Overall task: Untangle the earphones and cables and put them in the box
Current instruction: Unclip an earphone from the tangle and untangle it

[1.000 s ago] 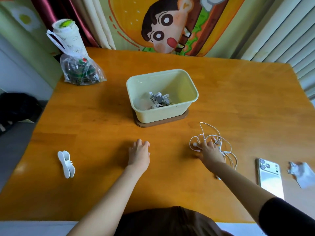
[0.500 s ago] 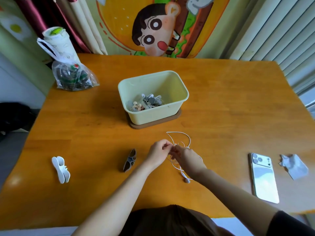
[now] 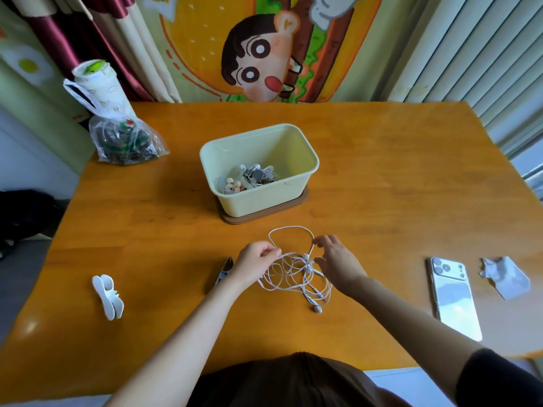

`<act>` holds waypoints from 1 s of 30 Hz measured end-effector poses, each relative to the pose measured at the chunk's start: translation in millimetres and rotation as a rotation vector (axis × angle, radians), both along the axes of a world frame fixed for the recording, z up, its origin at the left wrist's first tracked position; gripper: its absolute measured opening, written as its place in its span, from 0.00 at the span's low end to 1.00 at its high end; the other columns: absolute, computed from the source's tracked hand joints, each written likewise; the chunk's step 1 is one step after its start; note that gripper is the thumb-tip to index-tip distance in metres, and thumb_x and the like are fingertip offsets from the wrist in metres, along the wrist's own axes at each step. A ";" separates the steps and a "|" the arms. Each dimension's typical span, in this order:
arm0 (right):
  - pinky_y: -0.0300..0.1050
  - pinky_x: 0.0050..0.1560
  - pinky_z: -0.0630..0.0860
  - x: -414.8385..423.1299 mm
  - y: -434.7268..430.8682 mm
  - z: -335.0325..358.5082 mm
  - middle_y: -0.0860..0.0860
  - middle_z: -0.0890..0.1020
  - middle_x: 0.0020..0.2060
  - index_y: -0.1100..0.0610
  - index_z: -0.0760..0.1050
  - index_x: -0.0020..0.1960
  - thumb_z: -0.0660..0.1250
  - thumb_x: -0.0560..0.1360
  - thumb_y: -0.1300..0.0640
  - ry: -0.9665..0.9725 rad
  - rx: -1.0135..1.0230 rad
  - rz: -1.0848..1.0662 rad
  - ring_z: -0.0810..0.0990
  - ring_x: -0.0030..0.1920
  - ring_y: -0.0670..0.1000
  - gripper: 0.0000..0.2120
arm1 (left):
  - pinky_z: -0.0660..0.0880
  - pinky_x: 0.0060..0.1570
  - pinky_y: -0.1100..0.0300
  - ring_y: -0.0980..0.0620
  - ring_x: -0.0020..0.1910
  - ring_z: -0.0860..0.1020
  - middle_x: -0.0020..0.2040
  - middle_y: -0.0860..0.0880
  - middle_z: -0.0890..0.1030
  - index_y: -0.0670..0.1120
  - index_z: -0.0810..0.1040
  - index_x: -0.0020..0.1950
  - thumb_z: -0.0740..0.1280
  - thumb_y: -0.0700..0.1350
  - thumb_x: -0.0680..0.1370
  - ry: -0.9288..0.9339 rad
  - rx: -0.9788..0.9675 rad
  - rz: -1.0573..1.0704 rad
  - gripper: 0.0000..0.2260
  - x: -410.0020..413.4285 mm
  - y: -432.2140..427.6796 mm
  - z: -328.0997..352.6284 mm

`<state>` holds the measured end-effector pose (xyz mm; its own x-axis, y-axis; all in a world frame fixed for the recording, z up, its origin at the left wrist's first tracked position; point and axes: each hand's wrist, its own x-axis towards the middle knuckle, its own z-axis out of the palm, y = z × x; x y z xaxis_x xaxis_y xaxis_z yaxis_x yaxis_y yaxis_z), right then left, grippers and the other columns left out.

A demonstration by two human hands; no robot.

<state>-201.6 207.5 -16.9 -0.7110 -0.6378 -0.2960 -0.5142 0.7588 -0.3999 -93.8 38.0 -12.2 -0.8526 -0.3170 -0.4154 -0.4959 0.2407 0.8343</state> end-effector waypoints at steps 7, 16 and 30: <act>0.45 0.56 0.72 6.7 -13.3 -19.5 0.53 0.76 0.60 0.53 0.76 0.59 0.63 0.78 0.55 -0.112 0.185 0.070 0.74 0.60 0.55 0.11 | 0.72 0.46 0.61 0.49 0.46 0.74 0.45 0.50 0.75 0.47 0.79 0.48 0.61 0.48 0.81 -0.224 -0.430 -0.106 0.09 20.9 -14.2 -15.9; 0.48 0.42 0.72 15.7 -30.8 36.9 0.55 0.82 0.39 0.59 0.74 0.50 0.62 0.78 0.56 -0.119 -0.277 0.069 0.80 0.41 0.57 0.07 | 0.69 0.40 0.69 0.61 0.42 0.76 0.46 0.51 0.80 0.49 0.77 0.57 0.63 0.45 0.80 0.072 -0.144 -0.165 0.07 -2.5 16.9 11.4; 0.47 0.38 0.71 -68.8 -33.5 185.8 0.47 0.77 0.38 0.56 0.76 0.51 0.63 0.78 0.52 0.476 -0.687 -0.249 0.75 0.37 0.50 0.09 | 0.72 0.45 0.59 0.51 0.36 0.77 0.32 0.48 0.77 0.48 0.75 0.39 0.55 0.41 0.83 0.131 -0.120 -0.080 0.16 -30.9 -16.5 39.4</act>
<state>-270.4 174.0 168.9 -0.8036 -0.3759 0.4614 -0.5946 0.5406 -0.5952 -124.6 21.5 27.2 -0.9212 -0.2869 -0.2627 -0.3605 0.3763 0.8535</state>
